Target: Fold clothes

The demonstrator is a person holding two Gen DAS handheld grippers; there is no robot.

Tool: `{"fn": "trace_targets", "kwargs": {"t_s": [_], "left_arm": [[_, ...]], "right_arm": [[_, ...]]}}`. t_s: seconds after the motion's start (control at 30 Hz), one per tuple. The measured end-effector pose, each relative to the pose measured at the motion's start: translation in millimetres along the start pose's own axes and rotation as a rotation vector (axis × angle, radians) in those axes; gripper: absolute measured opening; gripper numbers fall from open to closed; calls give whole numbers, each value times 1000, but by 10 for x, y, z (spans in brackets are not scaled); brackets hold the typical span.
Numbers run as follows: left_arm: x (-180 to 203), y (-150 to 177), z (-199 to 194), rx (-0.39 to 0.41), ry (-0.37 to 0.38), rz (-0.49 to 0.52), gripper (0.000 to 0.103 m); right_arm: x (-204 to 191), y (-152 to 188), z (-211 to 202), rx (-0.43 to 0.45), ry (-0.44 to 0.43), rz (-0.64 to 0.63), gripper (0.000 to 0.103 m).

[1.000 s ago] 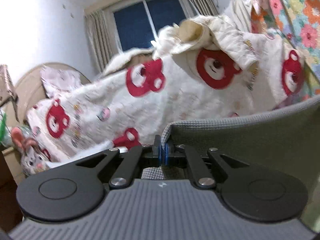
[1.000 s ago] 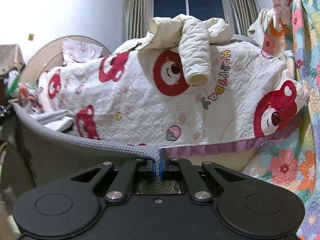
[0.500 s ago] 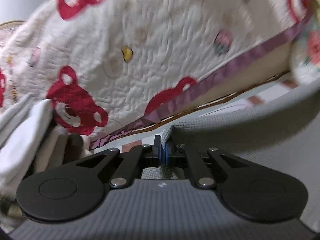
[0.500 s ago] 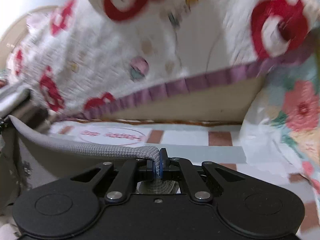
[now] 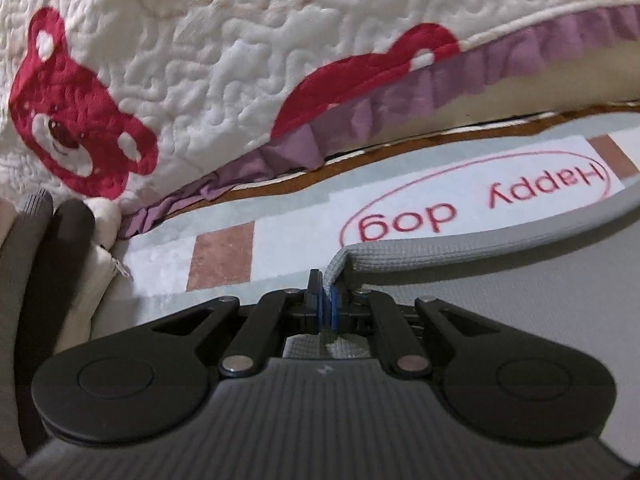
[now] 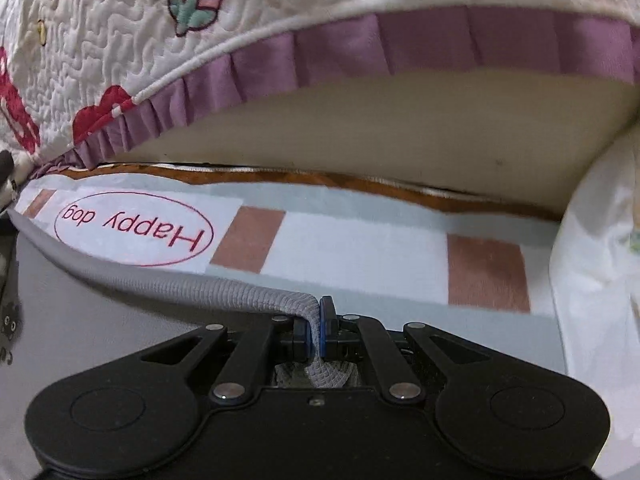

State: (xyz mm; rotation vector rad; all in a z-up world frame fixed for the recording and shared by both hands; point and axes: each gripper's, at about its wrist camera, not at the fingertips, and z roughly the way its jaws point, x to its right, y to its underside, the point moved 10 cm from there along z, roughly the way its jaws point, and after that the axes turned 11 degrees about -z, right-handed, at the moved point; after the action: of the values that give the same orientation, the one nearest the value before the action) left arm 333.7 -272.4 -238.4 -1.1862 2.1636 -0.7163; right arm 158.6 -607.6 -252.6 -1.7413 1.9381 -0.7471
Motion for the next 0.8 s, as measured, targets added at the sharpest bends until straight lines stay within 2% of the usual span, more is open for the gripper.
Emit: {"fn": "trace_targets", "kwargs": {"t_s": [0.03,0.1,0.13,0.17,0.2,0.23,0.27,0.3,0.33,0.37,0.4,0.43,0.5,0.6,0.73,0.8], "left_arm": [[5,-12,38,7,-28,29,4],[44,40,174,-47,-26,44,4],[36,69,259,-85,-12,23,9],[-12,49,275,-85,-6,-6,17],[-70,12,262,-70,-5,-35,22],[-129,-25,248,-55,-3,-63,32],[-174,-67,190,-36,10,-87,41],[-213,-111,114,-16,26,-108,43],[-248,-150,11,0,67,-137,45],[-280,-169,-103,5,121,-174,52],[-335,-114,-208,-3,166,-202,56],[-399,-33,-310,-13,206,-228,59],[-528,125,-521,-35,287,-278,59],[-744,415,-828,-63,389,-339,60],[-1092,1008,-1149,-67,410,-349,60],[-1180,1237,-1327,-54,410,-342,60]], "right_arm": [[-3,-28,34,-15,4,-13,3],[-15,-76,120,-54,13,-42,3],[-20,-100,163,-74,18,-56,3],[-25,-124,204,-93,22,-71,5],[-30,-148,246,-113,27,-85,12],[-34,-173,287,-132,31,-100,13],[-39,-197,328,-152,36,-114,22],[-43,-222,368,-172,41,-129,35],[-18,-267,327,-165,68,-125,40],[12,-311,252,-146,98,-104,44],[32,-350,168,-122,121,-70,45],[38,-396,61,-84,135,-22,47],[-23,-493,-190,26,132,83,53],[-417,-498,-485,136,41,187,56],[-1317,-365,-684,200,-193,214,59],[-1784,-270,-744,206,-277,201,63]]}}
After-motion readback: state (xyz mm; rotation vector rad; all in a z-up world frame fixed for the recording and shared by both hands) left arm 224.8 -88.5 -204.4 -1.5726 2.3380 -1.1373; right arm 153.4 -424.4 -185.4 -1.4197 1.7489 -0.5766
